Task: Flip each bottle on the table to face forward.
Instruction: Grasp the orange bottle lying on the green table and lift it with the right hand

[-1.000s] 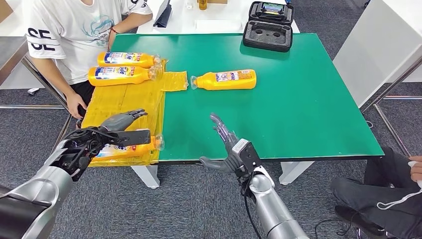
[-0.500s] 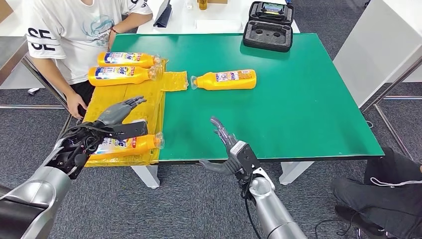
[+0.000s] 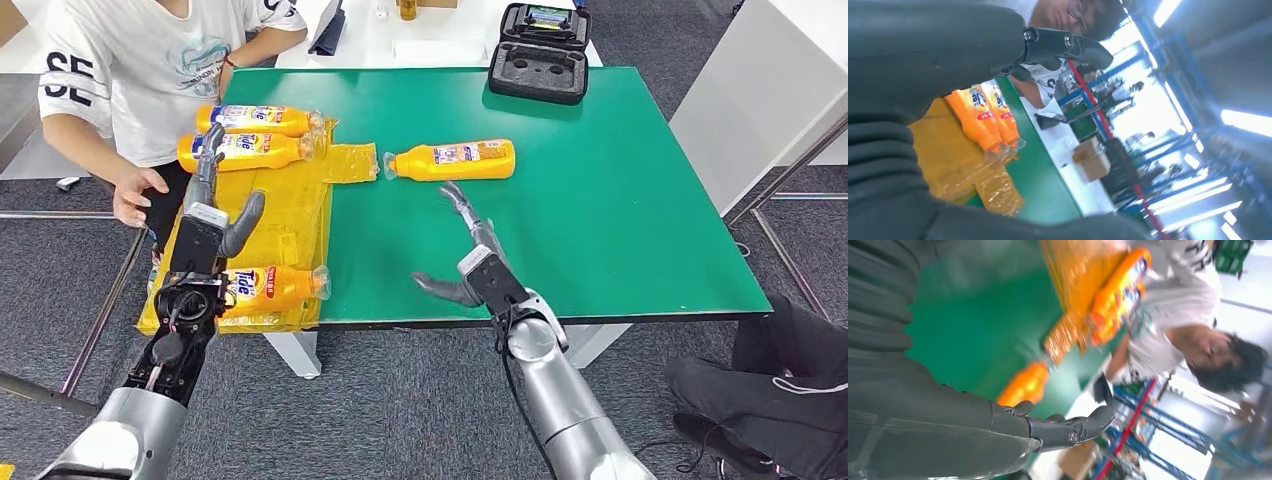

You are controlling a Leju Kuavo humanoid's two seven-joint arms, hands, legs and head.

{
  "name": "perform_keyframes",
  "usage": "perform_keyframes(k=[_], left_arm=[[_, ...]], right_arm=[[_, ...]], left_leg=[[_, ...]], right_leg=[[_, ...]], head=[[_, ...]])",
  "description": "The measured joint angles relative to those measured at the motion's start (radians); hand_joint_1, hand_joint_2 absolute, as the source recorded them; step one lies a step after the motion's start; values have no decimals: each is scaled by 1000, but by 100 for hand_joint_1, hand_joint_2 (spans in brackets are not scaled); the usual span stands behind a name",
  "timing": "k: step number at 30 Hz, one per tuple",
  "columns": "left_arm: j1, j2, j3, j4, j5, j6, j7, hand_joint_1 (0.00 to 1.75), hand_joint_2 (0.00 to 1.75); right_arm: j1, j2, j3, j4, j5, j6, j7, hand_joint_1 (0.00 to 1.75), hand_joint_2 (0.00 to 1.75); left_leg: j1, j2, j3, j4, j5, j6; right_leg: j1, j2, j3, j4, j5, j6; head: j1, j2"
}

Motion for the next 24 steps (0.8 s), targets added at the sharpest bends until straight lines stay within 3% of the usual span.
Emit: perform_keyframes(k=[4, 11, 24], left_arm=[[76, -30, 19, -87, 83, 25, -44, 0, 175], [176, -59, 20, -212, 125, 41, -52, 0, 175], [244, -69, 20, -275, 144, 56, -65, 0, 175]], right_arm=[[-57, -26, -13, 9, -3, -26, 3, 0, 175], [-113, -62, -16, 29, 4, -56, 13, 0, 175], [-130, -92, -16, 46, -7, -82, 6, 0, 175]], left_leg=[[0, 0, 0, 0, 0, 0], [0, 0, 0, 0, 0, 0], [0, 0, 0, 0, 0, 0]], right_leg=[[0, 0, 0, 0, 0, 0], [0, 0, 0, 0, 0, 0], [0, 0, 0, 0, 0, 0]], head=[[0, 0], [0, 0], [0, 0]])
